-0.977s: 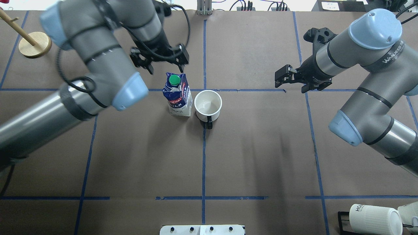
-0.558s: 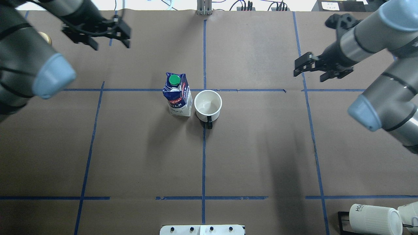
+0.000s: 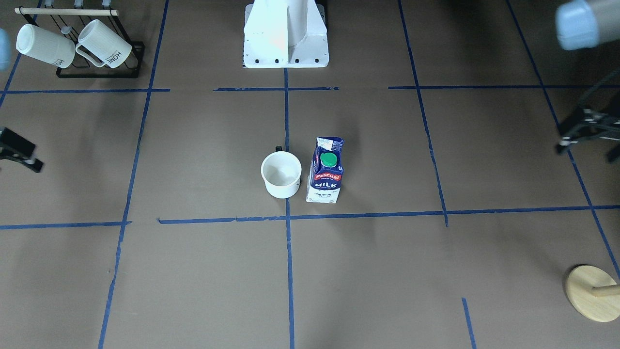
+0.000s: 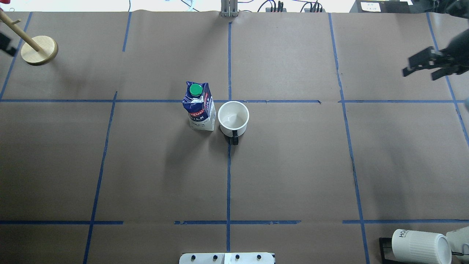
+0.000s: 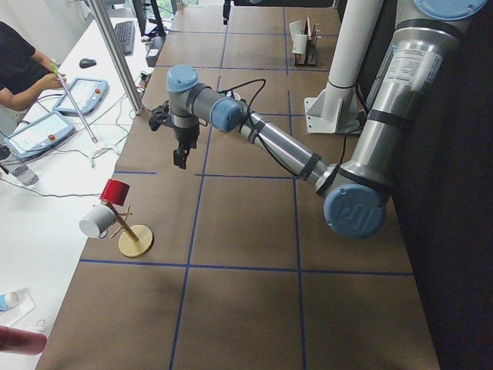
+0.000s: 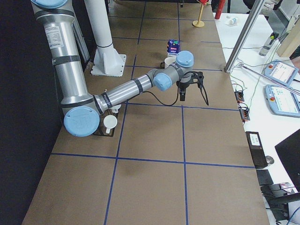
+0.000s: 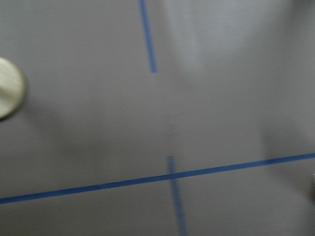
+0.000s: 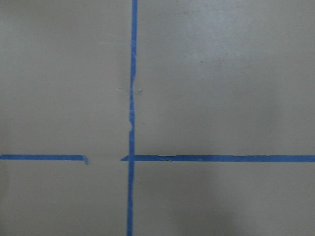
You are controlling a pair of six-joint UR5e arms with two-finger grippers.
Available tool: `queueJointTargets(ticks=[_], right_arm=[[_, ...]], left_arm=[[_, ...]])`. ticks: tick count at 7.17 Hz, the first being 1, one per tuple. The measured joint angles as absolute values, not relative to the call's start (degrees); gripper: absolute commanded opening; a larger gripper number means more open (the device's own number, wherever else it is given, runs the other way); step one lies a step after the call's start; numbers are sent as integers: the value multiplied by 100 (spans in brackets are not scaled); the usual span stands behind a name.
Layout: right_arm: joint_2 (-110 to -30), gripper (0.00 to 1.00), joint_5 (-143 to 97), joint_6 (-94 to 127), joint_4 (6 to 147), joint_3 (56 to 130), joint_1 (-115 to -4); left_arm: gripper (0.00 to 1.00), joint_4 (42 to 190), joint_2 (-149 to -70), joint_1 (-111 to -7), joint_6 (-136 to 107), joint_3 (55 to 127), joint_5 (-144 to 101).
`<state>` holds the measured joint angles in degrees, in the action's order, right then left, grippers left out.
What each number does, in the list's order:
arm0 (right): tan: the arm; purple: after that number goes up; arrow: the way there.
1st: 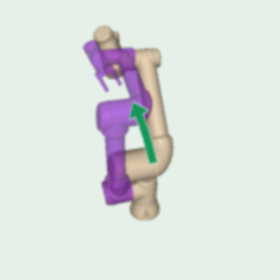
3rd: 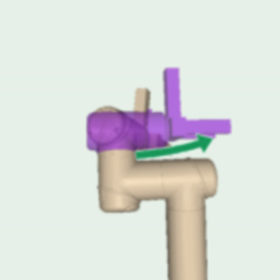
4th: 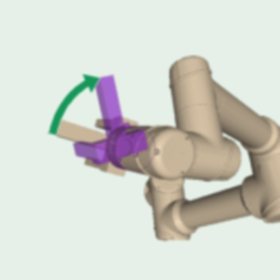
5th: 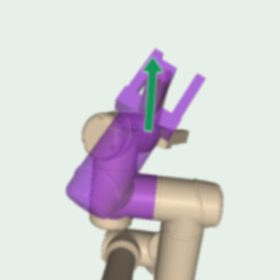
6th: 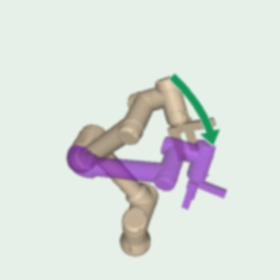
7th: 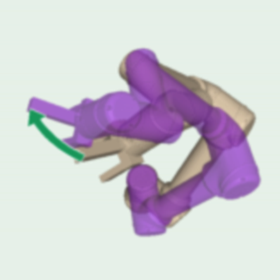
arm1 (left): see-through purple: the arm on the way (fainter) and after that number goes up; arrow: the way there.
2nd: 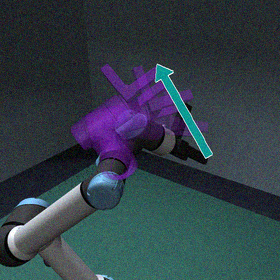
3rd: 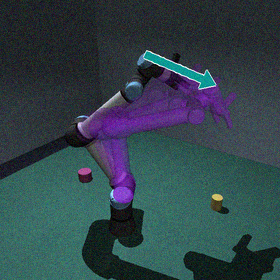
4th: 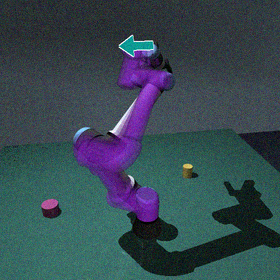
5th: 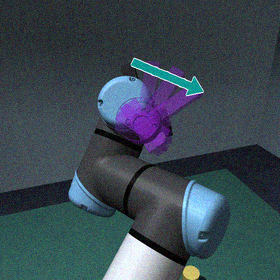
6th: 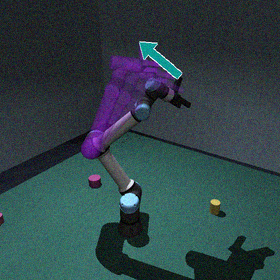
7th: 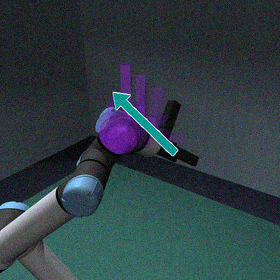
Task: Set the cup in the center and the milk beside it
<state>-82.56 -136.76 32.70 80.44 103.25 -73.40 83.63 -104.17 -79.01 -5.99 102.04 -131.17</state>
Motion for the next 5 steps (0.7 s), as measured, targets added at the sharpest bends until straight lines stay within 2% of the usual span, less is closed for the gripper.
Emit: queueJointTargets(ticks=[3,5], right_arm=[[-8725,100,-13654,538,9298,10276,-8385],[-8784,100,-13524,-397,9773,10129,-8788]], left_arm=[[100,8436,-10147,-9159,2014,8544,-13137],[100,8391,-10097,-9398,2355,8128,-13145]])
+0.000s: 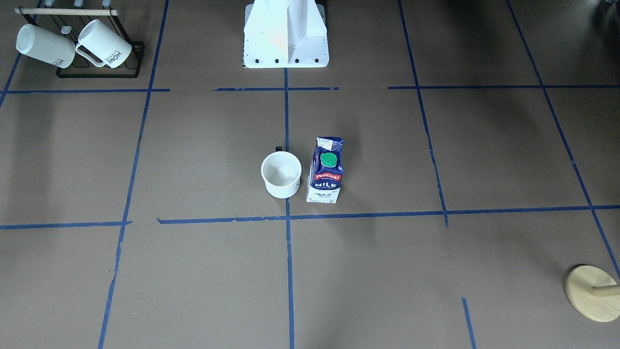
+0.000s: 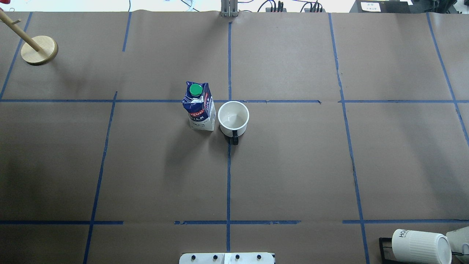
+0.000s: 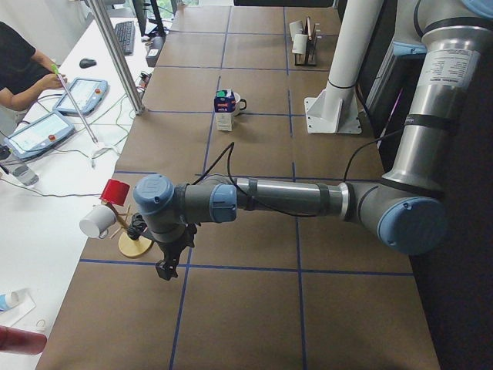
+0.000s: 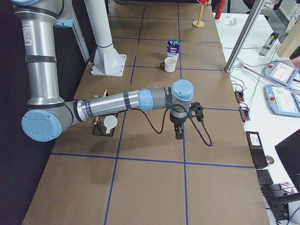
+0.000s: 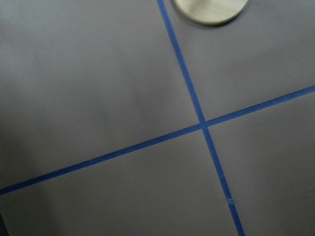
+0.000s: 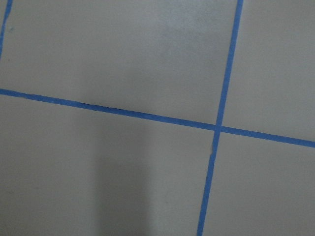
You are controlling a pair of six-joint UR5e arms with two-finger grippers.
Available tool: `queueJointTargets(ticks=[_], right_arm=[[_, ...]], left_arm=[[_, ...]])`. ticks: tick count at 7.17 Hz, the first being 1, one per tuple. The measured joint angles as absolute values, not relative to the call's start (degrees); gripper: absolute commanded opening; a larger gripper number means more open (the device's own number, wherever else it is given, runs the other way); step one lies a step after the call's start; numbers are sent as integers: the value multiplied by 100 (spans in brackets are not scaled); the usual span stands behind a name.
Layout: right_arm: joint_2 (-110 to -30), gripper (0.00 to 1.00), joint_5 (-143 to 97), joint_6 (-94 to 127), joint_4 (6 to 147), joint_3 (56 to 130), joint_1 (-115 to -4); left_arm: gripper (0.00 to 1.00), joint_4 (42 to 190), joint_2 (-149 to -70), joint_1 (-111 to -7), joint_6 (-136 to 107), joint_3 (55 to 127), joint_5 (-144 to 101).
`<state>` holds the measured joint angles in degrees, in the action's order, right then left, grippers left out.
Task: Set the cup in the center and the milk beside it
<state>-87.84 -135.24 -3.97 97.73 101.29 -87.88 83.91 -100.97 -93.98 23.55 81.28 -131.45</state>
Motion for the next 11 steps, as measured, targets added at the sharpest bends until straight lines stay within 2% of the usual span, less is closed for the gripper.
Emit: queueJointTargets(ticks=[4,11], right_arm=[[-8822,100,-13528,-569,9843,9926,-8884],[-8962,100,-13570,-533,9791,9992,-8850]], left_arm=[[100,8427,-10076,-9437,2416,8105,-13112],[100,8526,-9928,-9429,2149,8126,-13550]])
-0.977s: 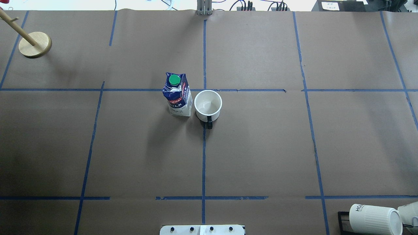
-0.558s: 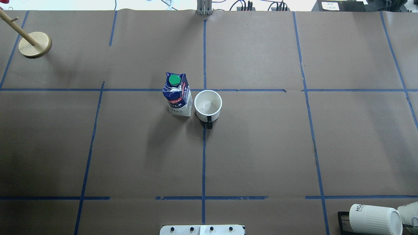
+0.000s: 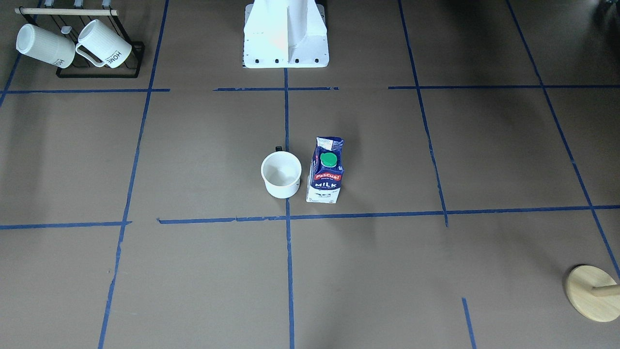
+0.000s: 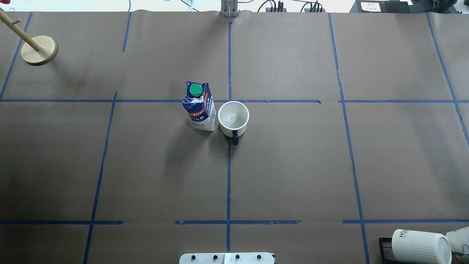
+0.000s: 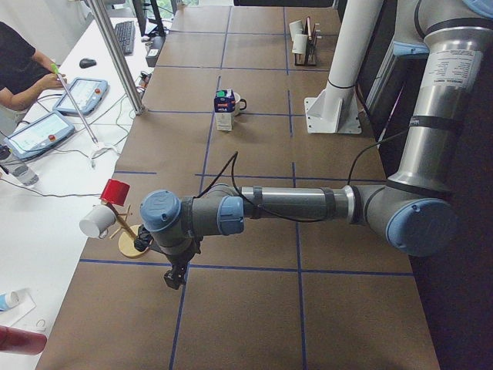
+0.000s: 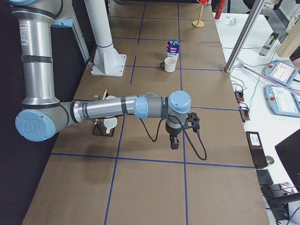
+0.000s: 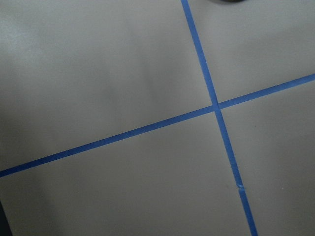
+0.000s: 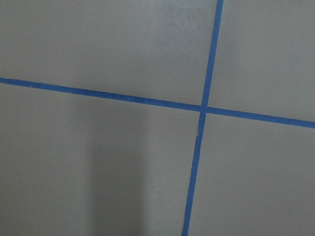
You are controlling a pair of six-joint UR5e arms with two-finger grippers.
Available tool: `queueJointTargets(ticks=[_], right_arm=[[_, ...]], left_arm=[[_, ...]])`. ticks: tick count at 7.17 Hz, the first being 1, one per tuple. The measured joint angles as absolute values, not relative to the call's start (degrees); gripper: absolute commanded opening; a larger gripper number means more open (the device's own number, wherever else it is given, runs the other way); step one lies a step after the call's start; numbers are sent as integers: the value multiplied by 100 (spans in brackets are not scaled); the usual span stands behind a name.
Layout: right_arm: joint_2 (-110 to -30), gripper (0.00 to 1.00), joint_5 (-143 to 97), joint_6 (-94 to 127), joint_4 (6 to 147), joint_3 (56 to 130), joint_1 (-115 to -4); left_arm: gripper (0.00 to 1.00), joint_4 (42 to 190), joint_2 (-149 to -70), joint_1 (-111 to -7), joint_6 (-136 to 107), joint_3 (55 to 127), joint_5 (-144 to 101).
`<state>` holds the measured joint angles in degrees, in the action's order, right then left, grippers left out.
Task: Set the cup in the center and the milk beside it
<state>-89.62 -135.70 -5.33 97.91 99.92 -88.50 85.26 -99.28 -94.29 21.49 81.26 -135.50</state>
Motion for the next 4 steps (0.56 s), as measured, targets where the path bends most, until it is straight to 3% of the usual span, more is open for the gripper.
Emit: queueJointTargets(ticks=[4], right_arm=[[-8972,100,-13576,-496,9789,9992,-8816]], left_arm=[[100,8567,-9932,-9431,1459,8246,-13664]])
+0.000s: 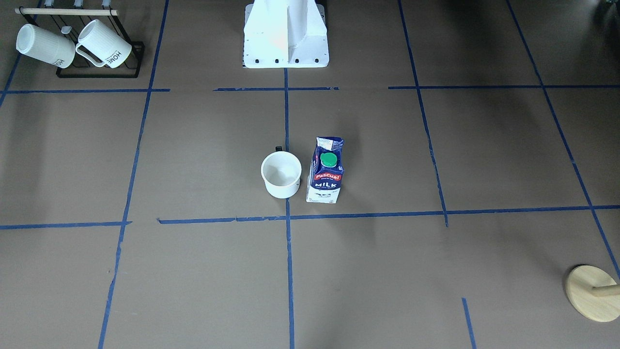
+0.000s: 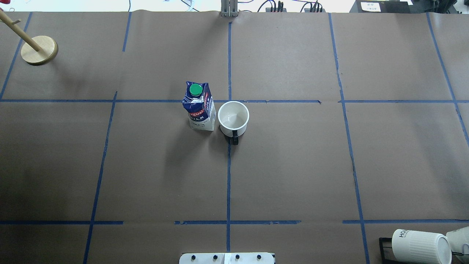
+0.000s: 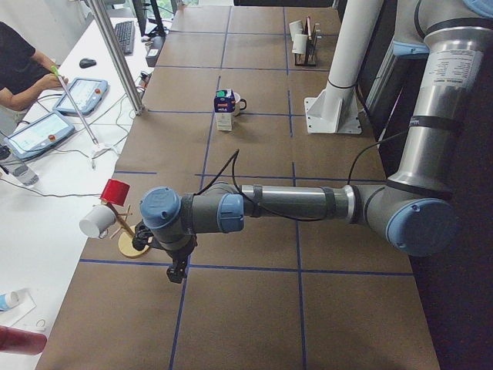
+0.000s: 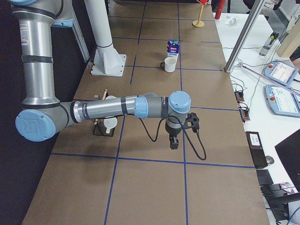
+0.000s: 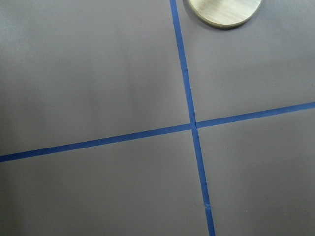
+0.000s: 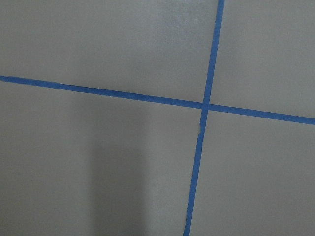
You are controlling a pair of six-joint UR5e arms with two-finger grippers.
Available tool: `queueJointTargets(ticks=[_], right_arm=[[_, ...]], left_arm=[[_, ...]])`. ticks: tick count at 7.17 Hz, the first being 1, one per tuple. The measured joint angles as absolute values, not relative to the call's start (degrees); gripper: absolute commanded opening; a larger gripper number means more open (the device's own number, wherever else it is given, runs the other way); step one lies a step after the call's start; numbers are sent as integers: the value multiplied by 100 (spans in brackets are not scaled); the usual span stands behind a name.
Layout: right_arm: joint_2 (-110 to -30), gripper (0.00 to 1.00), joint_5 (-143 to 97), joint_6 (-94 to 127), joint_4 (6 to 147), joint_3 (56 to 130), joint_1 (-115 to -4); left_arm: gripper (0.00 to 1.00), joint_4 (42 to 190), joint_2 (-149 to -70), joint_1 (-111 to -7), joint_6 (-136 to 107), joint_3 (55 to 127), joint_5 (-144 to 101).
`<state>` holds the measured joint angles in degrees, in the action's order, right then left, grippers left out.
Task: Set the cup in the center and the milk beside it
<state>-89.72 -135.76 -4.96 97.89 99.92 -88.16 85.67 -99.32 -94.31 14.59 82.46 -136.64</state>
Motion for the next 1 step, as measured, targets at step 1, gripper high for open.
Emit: queueJointTargets(ticks=[1], right_arm=[[-8973,100,-13573,-493,9785,9992,-8813]], left_arm=[[100,8561,-9895,-9431,1450,8367,-13656]])
